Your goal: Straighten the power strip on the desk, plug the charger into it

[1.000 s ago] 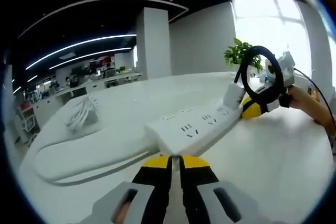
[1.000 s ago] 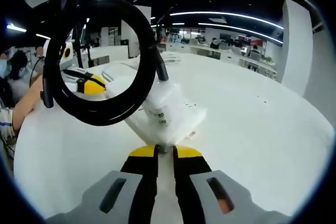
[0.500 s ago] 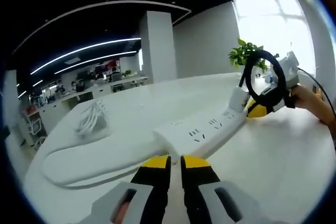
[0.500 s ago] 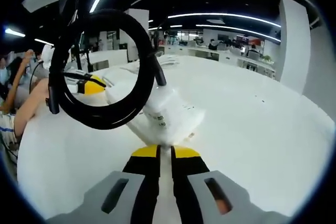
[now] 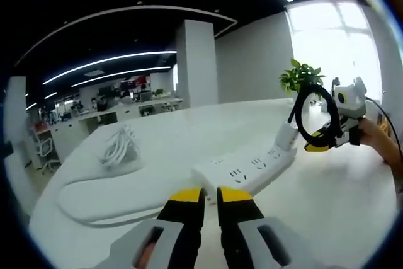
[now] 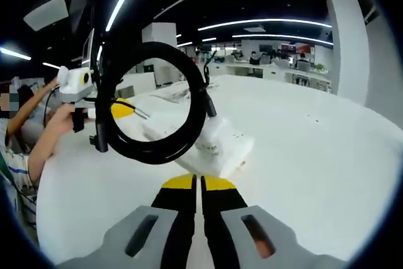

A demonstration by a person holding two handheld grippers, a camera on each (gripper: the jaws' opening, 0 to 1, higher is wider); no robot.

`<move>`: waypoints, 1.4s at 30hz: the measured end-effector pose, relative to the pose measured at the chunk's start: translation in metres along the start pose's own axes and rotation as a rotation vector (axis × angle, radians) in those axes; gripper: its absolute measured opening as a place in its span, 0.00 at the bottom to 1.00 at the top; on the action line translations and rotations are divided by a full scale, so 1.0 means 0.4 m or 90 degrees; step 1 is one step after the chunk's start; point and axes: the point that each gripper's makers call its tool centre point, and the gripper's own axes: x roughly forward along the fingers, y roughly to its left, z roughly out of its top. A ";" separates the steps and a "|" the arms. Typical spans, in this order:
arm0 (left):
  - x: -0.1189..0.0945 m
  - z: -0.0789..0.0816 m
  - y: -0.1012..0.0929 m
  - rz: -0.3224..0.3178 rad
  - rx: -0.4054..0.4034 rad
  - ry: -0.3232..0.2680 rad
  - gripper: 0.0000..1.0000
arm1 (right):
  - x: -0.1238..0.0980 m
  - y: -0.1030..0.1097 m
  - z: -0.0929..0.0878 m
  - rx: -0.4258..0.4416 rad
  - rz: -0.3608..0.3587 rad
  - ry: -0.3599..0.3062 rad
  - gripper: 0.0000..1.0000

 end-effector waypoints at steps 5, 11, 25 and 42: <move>-0.015 0.000 -0.012 -0.005 -0.013 -0.009 0.07 | -0.017 0.020 -0.007 0.002 0.004 -0.002 0.04; -0.044 -0.008 -0.035 -0.002 -0.002 -0.012 0.07 | -0.049 0.025 -0.009 0.019 0.002 -0.015 0.04; -0.144 -0.045 -0.096 -0.008 0.001 -0.012 0.06 | -0.099 0.089 -0.046 0.025 -0.001 -0.012 0.05; -0.304 -0.052 -0.165 0.005 0.030 -0.051 0.09 | -0.186 0.213 -0.039 0.007 0.029 -0.056 0.10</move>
